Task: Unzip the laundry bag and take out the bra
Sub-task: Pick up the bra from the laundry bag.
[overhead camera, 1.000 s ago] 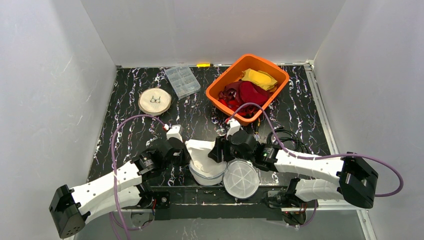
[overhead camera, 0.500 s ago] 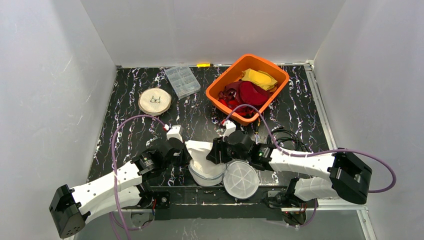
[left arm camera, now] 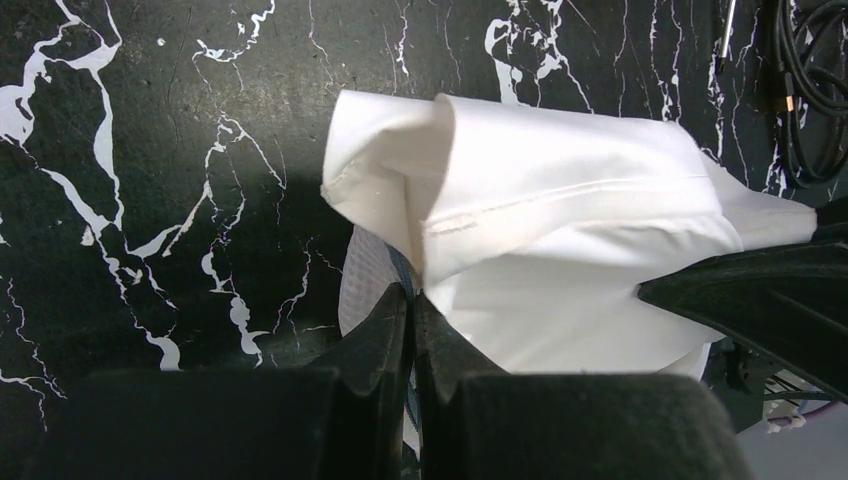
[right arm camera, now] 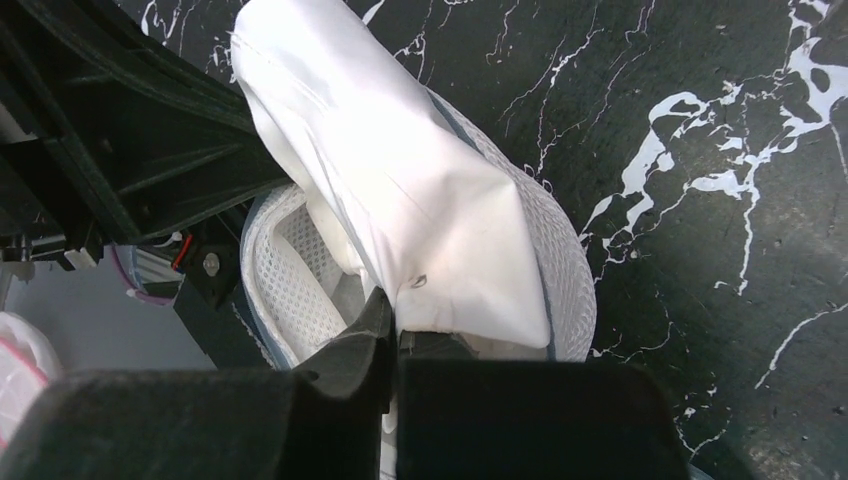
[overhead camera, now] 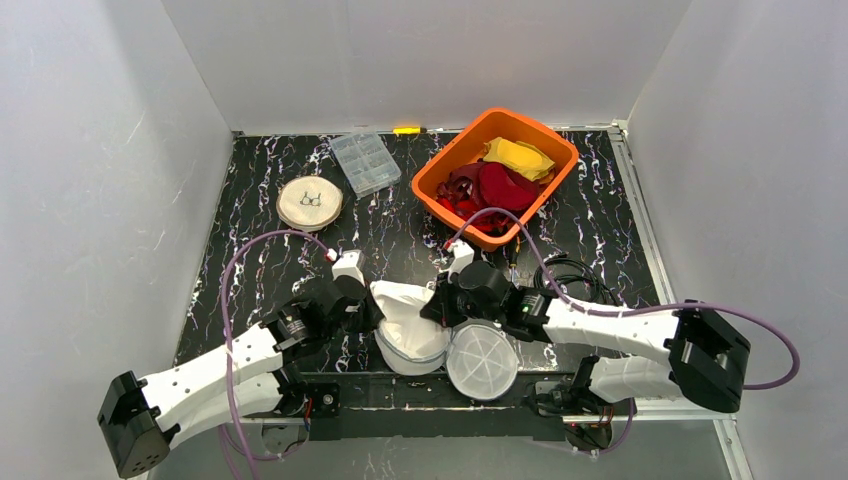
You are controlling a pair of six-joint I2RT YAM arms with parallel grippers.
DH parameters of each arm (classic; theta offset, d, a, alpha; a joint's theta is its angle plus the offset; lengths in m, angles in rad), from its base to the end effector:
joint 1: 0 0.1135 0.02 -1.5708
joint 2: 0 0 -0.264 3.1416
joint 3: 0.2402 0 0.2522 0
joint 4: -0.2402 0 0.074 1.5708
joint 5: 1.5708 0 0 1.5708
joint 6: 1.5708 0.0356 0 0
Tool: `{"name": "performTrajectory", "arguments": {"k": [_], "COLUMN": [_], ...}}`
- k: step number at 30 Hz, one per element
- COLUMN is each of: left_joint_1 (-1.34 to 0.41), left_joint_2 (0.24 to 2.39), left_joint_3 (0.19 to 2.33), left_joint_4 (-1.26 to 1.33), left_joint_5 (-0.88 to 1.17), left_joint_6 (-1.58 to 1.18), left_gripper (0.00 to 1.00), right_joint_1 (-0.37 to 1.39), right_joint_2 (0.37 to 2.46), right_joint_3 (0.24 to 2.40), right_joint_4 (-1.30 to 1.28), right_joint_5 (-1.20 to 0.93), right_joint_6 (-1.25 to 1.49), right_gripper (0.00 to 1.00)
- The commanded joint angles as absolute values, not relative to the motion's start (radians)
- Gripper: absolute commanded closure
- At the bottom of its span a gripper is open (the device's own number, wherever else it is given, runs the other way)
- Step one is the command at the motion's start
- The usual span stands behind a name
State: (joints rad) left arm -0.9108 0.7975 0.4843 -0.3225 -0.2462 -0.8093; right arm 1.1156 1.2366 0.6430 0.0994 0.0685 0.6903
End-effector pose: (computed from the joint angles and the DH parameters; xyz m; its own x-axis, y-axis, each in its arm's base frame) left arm 0.1138 -0.1325 0.2196 -0.7187 -0.2189 -0.6600 0.1822 0.8567 -0.4826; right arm 0.1193 0.2382 0.2237 -0.7145 -0.0147 -0.6995 -0.5377 0.6512 0.5355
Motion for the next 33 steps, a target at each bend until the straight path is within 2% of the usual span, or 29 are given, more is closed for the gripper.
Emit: {"name": "performTrajectory", "arguments": {"k": [1,5,14,23,28,33], "left_joint_1": [-0.908,-0.907,-0.907,-0.907,-0.908,-0.908], "left_joint_2": [0.757,0.736,0.739,0.74,0.714,0.692], "left_joint_3": [0.489,0.496,0.521,0.527,0.511,0.505], "left_joint_4": [-0.372,-0.407,-0.421,-0.385,-0.353,-0.306], "left_joint_5": [-0.265,-0.299,-0.353,-0.392,-0.426,-0.46], "left_joint_6": [-0.818,-0.835,-0.865,-0.886,-0.924,-0.933], "left_gripper": [1.0,1.0,1.0,1.0,1.0,1.0], "right_joint_1": [1.12,1.12,1.12,1.121,1.121,1.121], "right_joint_2": [1.151,1.09,1.094,1.015,0.951,0.918], "right_joint_3": [0.672,0.713,0.877,0.909,0.937,0.969], "right_joint_4": [0.073,0.014,-0.222,-0.174,-0.17,-0.18], "right_joint_5": [0.076,0.011,-0.235,-0.11,0.067,0.079], "right_joint_6": [0.616,0.491,0.244,0.272,0.33,0.346], "right_gripper": [0.99,0.99,0.99,0.99,0.99,0.99]}}
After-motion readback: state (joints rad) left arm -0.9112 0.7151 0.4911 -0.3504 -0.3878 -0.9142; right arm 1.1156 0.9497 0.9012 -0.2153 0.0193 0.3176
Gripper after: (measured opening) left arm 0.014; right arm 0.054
